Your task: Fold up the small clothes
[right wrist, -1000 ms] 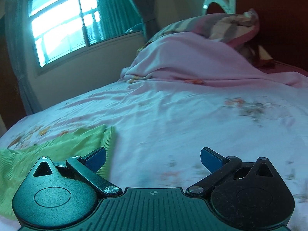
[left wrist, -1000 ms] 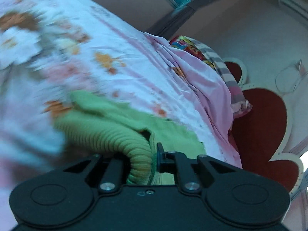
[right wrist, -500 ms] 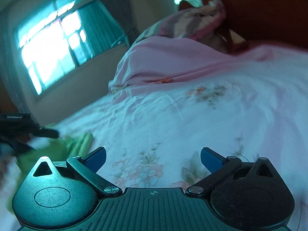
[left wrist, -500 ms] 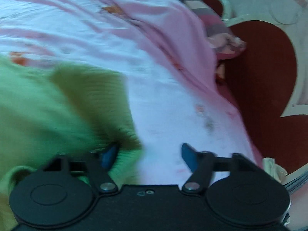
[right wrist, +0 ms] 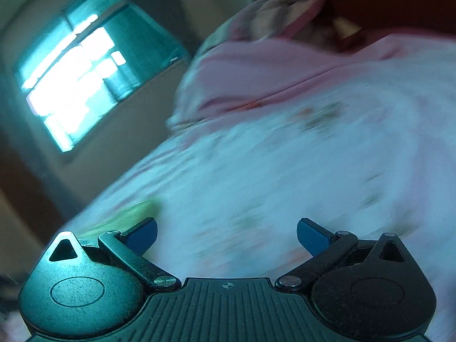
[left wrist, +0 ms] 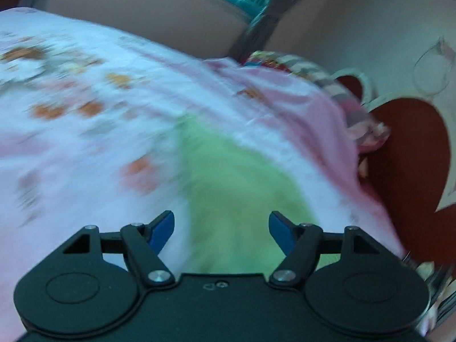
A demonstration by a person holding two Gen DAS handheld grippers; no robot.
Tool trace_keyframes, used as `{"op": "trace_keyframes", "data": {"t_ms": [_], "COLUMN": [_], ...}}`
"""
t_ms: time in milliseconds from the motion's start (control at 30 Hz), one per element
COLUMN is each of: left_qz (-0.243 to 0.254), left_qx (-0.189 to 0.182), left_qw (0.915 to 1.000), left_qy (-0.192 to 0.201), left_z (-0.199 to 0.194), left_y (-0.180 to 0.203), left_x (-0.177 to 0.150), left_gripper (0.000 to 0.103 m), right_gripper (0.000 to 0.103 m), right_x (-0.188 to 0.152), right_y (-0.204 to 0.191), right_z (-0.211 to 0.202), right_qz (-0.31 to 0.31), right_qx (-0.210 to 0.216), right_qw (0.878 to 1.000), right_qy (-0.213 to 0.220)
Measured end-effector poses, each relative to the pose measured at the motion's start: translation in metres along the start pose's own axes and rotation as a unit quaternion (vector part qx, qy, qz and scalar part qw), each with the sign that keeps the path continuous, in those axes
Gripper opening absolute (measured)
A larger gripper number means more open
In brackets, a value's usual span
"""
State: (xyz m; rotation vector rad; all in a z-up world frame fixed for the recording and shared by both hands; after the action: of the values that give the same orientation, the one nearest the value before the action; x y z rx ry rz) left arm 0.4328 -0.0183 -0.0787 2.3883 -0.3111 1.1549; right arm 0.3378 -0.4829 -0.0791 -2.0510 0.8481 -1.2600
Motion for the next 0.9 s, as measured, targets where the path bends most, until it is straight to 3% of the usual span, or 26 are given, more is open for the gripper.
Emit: {"op": "trace_keyframes", "data": {"t_ms": [133,300,400,533,567,600,700,833,900], "left_qz": [0.02,0.01,0.012,0.053,0.067,0.083,0.106,0.095,0.096], "left_qx": [-0.007,-0.025,-0.032,-0.027,-0.024,-0.021,-0.01,0.009,0.026], "left_qw": [0.9997,0.9996,0.9994,0.9982,0.9975,0.9963,0.9943,0.9954,0.995], "left_qy": [-0.015,-0.003,-0.003,-0.006,-0.007,-0.007,-0.003,0.011,0.002], "left_z": [-0.006,-0.004,0.0,-0.002,-0.002,-0.004,-0.006,-0.003,0.003], "left_y": [0.0,-0.001,-0.003,0.004,0.007,0.01,0.012,0.009,0.008], "left_x": [-0.034,-0.042,-0.046,-0.05,-0.05,-0.051,-0.055,-0.051,-0.05], "left_gripper": [0.071,0.071,0.071,0.071,0.071,0.071,0.071,0.071,0.071], "right_gripper": [0.103,0.103,0.103,0.102,0.101,0.092,0.084,0.072,0.072], "right_x": [-0.047,-0.082,-0.087,-0.088,-0.088,-0.087,-0.088,-0.096,-0.099], "right_y": [-0.064,-0.092,-0.093,-0.092,-0.093,-0.095,-0.095,-0.096,-0.101], "right_z": [0.019,0.033,0.038,0.047,0.045,0.043,0.036,0.039,0.035], "right_qz": [0.007,0.029,0.046,0.059,0.062,0.062,0.053,0.057,0.046], "right_qx": [0.045,0.032,0.039,0.036,0.042,0.047,0.048,0.053,0.057], "right_qw": [0.994,0.987,0.985,0.984,0.984,0.984,0.986,0.986,0.988], "right_qy": [-0.094,-0.156,-0.159,-0.163,-0.163,-0.159,-0.15,-0.145,-0.138]}}
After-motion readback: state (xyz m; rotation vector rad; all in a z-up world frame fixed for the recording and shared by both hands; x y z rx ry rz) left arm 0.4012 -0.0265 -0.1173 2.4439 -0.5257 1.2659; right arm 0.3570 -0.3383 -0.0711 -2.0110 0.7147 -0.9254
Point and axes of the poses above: each gripper's, at about its wrist camera, not at the fingertips, and z roughly the way its jaws point, y to its right, x to its top, the point moved 4 cm from there along z, roughly the way its jaws point, and after that the axes turned 12 degrees about z, right-handed, at the moved point
